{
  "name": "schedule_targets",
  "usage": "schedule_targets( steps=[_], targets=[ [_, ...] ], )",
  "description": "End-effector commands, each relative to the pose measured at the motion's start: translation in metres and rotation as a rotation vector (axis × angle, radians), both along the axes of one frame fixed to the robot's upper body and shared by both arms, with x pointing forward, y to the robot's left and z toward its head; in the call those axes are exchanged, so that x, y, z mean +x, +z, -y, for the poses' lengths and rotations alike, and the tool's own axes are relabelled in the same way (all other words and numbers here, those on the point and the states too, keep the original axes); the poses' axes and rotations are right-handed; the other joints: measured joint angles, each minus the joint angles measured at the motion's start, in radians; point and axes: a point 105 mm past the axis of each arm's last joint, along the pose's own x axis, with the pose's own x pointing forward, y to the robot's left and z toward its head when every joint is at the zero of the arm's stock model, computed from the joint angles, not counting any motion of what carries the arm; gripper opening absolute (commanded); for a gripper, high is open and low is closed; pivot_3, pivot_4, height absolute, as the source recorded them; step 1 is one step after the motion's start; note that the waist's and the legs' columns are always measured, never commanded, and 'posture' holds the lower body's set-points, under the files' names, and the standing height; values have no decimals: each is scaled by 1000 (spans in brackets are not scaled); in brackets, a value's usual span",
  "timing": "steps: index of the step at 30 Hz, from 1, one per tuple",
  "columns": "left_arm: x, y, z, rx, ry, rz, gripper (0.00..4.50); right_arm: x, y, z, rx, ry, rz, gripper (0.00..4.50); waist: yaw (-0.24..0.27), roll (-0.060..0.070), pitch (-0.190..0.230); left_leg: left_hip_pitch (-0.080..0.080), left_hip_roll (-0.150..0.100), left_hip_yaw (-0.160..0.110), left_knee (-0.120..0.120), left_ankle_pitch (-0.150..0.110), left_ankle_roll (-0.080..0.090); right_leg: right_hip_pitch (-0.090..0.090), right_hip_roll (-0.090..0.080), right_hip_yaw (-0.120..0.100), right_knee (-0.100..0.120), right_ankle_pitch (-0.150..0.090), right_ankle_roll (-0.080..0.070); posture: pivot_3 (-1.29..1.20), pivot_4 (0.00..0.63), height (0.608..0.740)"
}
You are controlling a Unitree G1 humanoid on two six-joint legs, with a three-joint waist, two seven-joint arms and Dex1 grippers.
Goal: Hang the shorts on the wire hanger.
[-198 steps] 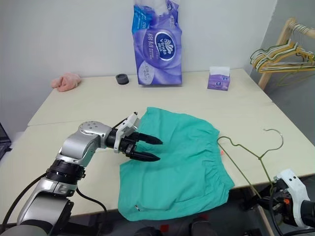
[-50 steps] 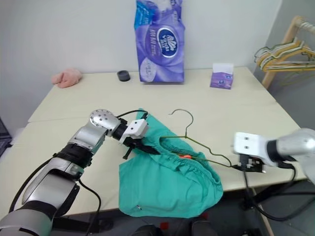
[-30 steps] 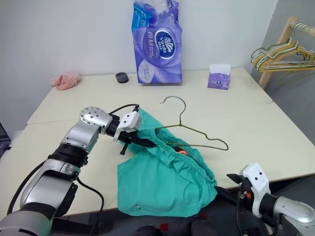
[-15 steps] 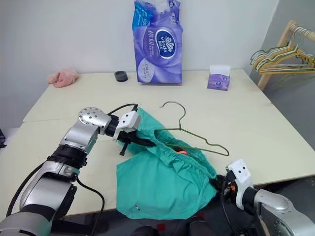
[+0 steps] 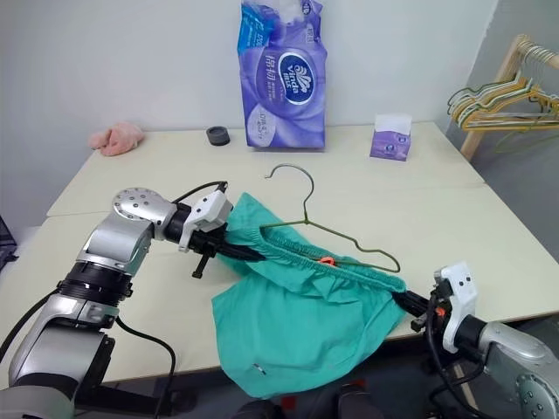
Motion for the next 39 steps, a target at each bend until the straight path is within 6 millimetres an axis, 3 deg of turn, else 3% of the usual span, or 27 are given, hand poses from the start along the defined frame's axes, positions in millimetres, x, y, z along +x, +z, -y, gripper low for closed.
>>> schedule_targets(
  steps=[1,8,14,19,29,35,39],
  targets=[
    [-1,20,-2,-32,0,37,0,0,6,7,37,-30,-10,19,0,0,0,0,0,0,0,0,0,0,0,0,0,0,0,-185,62,740],
    [-4,28,2,-69,-10,7,0,-3,2,4,146,-53,-78,19,-1,1,-1,0,0,0,0,0,0,0,0,0,0,0,0,-189,58,740],
    [-11,18,-3,4,-41,7,0,0,9,5,178,-69,-69,19,-1,3,-2,0,0,0,0,0,0,0,0,0,0,0,0,-193,56,740],
    [-10,3,-10,115,-69,58,0,0,13,5,152,-52,-63,19,0,4,-3,0,0,1,0,0,0,0,0,1,0,0,0,-196,54,740],
    [4,1,-7,93,-40,101,0,-12,12,-12,43,76,-67,19,0,5,-3,0,0,1,0,0,0,0,0,1,0,0,0,-201,52,740],
    [5,-4,-9,110,-42,97,0,-16,13,-8,-1,89,-59,19,-1,5,-3,0,0,1,0,0,0,0,0,1,0,0,0,-201,52,740],
    [4,-12,-11,149,-47,113,0,-13,33,4,-111,131,-18,19,-1,5,-3,0,0,2,0,0,0,0,0,2,-1,0,0,-201,52,740]
  ],
)
